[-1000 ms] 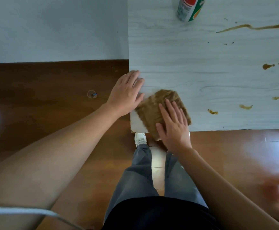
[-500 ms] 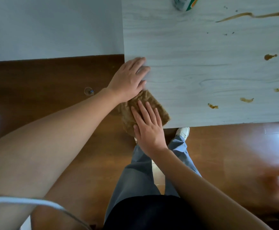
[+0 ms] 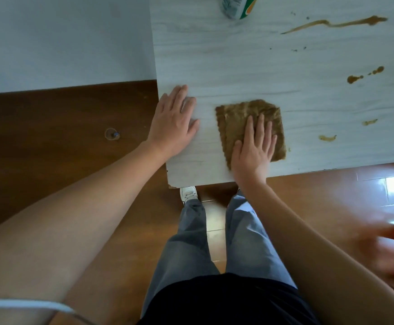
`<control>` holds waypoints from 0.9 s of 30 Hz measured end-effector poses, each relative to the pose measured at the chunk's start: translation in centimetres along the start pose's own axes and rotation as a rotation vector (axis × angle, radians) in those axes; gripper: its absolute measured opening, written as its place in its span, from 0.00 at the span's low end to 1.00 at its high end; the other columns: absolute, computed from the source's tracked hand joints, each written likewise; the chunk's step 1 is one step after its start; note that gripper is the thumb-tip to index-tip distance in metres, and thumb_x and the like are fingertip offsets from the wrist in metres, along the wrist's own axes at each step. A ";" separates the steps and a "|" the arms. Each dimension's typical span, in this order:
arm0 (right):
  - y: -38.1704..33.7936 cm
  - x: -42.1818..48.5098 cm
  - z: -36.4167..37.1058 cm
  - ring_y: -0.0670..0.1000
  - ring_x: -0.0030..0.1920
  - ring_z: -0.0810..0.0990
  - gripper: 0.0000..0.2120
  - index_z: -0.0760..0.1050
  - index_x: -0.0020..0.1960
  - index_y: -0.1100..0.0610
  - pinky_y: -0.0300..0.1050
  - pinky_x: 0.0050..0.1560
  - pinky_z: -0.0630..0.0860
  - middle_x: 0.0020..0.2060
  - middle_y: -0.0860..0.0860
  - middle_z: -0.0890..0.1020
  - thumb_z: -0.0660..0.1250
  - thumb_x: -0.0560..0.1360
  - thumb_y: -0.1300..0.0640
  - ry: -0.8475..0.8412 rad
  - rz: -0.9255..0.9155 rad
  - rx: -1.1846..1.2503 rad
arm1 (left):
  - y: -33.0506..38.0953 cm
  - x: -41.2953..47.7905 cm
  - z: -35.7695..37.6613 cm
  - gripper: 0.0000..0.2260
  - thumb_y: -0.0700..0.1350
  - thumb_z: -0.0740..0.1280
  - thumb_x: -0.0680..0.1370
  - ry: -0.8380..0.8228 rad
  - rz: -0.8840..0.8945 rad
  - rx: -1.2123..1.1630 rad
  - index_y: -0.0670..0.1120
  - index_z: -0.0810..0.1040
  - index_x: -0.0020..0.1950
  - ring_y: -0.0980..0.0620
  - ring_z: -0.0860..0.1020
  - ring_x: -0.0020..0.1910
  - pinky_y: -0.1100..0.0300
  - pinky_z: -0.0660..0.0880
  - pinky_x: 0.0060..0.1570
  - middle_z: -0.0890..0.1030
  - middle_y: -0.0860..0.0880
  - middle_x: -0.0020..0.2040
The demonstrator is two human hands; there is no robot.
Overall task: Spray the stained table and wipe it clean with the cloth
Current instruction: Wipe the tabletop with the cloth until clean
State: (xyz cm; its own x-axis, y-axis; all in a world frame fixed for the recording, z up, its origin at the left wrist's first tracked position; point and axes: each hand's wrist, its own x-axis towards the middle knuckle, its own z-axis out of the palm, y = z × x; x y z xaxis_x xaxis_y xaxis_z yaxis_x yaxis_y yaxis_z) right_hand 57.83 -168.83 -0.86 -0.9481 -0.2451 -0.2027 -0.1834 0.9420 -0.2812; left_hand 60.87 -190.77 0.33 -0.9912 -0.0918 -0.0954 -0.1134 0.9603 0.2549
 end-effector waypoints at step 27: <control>12.4 2.1 -5.2 0.52 0.82 0.45 0.29 0.54 0.82 0.52 0.54 0.81 0.44 0.83 0.51 0.52 0.56 0.83 0.52 -0.043 -0.107 0.090 | 12.2 7.6 4.1 0.24 0.55 0.60 0.83 0.136 -0.054 0.032 0.45 0.69 0.77 0.38 0.63 0.79 0.37 0.55 0.78 0.65 0.39 0.80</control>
State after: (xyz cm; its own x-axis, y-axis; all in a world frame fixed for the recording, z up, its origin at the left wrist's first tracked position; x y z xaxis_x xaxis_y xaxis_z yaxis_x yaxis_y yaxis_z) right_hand 52.18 -156.49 0.15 -0.9119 -0.3549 -0.2063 -0.2573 0.8858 -0.3863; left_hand 52.18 -178.65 -1.22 -0.9841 -0.1761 0.0236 -0.1667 0.9608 0.2216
